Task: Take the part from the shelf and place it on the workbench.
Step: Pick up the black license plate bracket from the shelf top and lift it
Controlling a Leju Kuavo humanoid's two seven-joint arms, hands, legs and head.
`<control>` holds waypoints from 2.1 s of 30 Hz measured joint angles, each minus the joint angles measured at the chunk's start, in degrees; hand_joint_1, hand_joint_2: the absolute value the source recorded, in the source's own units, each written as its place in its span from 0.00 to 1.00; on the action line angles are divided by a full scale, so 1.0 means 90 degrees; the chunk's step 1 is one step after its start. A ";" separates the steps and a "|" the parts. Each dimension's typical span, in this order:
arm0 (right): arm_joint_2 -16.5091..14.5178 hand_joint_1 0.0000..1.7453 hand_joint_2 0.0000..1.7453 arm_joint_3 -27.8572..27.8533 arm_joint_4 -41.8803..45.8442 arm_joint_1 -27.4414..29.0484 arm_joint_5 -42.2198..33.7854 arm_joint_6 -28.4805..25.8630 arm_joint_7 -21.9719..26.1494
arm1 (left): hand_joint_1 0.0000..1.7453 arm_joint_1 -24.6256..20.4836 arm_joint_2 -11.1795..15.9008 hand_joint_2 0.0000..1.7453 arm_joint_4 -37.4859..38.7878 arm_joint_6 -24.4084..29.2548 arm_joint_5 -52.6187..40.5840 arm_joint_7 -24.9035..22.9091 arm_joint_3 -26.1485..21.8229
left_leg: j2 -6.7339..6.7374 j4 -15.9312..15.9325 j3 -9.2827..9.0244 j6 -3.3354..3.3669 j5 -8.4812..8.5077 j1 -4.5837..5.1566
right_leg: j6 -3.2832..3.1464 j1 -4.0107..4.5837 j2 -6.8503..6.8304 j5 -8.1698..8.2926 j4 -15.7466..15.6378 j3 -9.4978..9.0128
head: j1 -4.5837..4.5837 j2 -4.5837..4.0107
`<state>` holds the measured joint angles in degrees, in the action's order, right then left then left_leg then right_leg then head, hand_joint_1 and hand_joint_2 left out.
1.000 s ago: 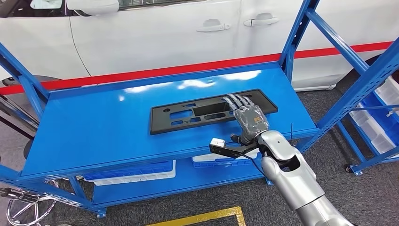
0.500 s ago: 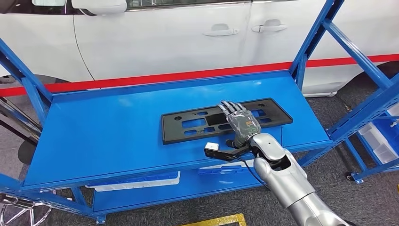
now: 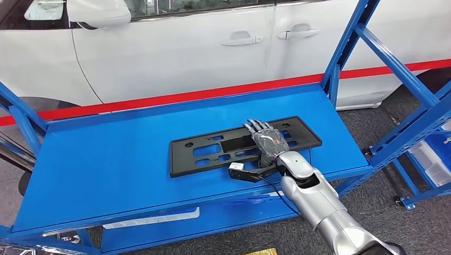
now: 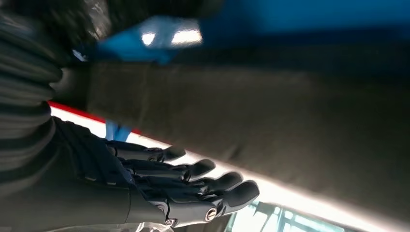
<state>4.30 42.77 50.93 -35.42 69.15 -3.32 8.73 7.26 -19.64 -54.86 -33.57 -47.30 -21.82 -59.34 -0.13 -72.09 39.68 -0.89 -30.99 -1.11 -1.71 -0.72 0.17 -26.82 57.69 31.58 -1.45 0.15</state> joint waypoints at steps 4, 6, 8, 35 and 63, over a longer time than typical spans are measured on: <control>-0.0091 1.00 1.00 0.0049 -0.0436 -0.0088 -0.0069 -0.0085 0.0031 | 0.00 -0.0055 0.0001 0.00 0.0036 0.0070 -0.0125 0.0187 -0.0126 | -0.0014 0.1362 -0.0497 0.0009 0.0730 -0.0041 | 0.0139 0.0006 0.0043 -0.0175 0.0066 -0.0141 | 0.0009 0.0000; -0.0080 1.00 1.00 0.0054 -0.0477 -0.0093 -0.0092 -0.0108 0.0035 | 0.00 -0.0078 -0.0006 0.00 0.0050 0.0073 -0.0144 0.0213 -0.0139 | -0.0017 0.1476 -0.0560 0.0064 0.0689 -0.0030 | 0.0074 0.0036 0.0053 -0.0226 0.0094 -0.0144 | 0.0017 0.0000; -0.0054 1.00 1.00 0.0054 -0.0477 -0.0095 -0.0098 -0.0111 0.0039 | 0.00 -0.0080 -0.0013 0.00 0.0051 0.0071 -0.0154 0.0217 -0.0139 | -0.0009 0.1485 -0.0593 0.0085 0.0675 -0.0024 | -0.0062 0.0042 0.0058 -0.0244 0.0083 -0.0178 | 0.0017 0.0000; 0.0639 1.00 1.00 -0.0112 0.1513 0.0872 -0.0470 -0.0137 0.0466 | 0.00 0.0414 -0.0007 1.00 -0.0228 0.0608 0.1130 -0.0245 0.0814 | -0.0017 0.1502 -0.0656 0.0197 0.0607 0.0024 | 0.0249 0.0004 0.0050 -0.0258 -0.0032 -0.0278 | 0.0015 -0.0001; 0.2632 1.00 1.00 -0.1332 0.4677 0.1927 0.0044 -0.1343 0.1118 | 0.00 -0.0475 0.0553 1.00 0.1820 0.1935 -0.1242 0.1257 0.1185 | -0.0025 0.1624 -0.0623 0.0261 0.0774 -0.0076 | 0.0572 -0.0250 0.0008 -0.0411 0.0727 0.0174 | 0.0020 0.0000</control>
<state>27.99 30.78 93.03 -18.07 69.55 -15.41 18.80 2.98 -14.66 -38.48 -16.16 -58.47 -10.51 -48.67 -0.36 -57.47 34.07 1.47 -24.03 -1.79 3.44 -2.97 0.25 -30.52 64.23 33.14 -1.27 0.15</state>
